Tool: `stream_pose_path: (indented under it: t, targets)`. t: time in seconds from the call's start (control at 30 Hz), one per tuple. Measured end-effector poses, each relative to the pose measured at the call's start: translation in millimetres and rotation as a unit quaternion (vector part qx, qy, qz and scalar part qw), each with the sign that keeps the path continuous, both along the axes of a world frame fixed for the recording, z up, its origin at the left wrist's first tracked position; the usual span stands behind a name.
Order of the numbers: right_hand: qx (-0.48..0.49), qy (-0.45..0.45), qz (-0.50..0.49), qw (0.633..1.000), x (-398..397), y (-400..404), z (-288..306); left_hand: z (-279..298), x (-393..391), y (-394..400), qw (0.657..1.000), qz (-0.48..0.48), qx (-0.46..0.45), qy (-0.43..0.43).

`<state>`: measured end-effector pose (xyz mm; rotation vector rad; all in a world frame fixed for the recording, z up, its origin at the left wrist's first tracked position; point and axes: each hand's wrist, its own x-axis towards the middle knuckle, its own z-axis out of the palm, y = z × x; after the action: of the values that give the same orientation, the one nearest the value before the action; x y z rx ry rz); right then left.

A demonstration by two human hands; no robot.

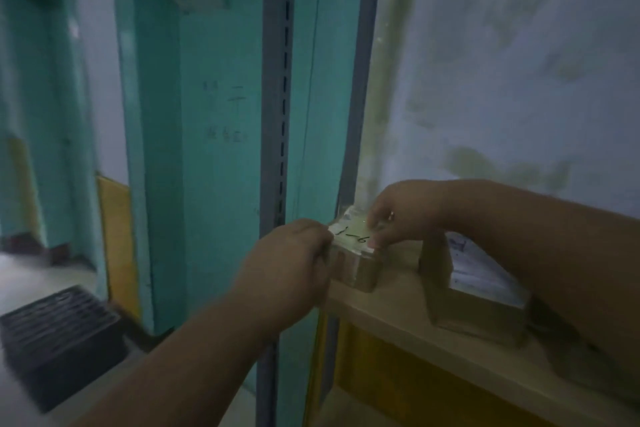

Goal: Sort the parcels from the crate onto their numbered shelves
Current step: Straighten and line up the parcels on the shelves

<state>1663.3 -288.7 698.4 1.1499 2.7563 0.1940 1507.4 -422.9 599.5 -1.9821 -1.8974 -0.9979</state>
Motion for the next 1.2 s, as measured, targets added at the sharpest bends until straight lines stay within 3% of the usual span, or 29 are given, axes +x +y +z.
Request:
stream_pose_path:
  t: [0.27, 0.43, 0.67, 0.9, 1.03, 1.2]
  targets:
    - [0.008, -0.005, 0.004, 1.000, -2, -5, -1, -1, -2, 4, 1.000, 0.024, 0.006, 0.009]
    - [0.020, 0.037, -0.030, 0.999, 12, -27, 7, 6, -7, 10, 0.996, 0.001, 0.020, 0.090]
    - [0.113, 0.181, -0.142, 0.967, 72, -102, 19, 30, 10, 27, 0.980, -0.188, 0.016, 0.067]
    - [0.195, 0.140, -0.290, 0.926, 91, -142, -25, 34, 49, 45, 0.933, -0.330, -0.050, 0.136]
    - [0.214, 0.164, -0.301, 0.915, 83, -144, -44, 41, 53, 48, 0.940, -0.305, -0.045, 0.144]
    - [0.199, 0.278, -0.286, 0.895, 68, -136, -52, 38, 39, 49, 0.957, -0.272, -0.018, 0.097]
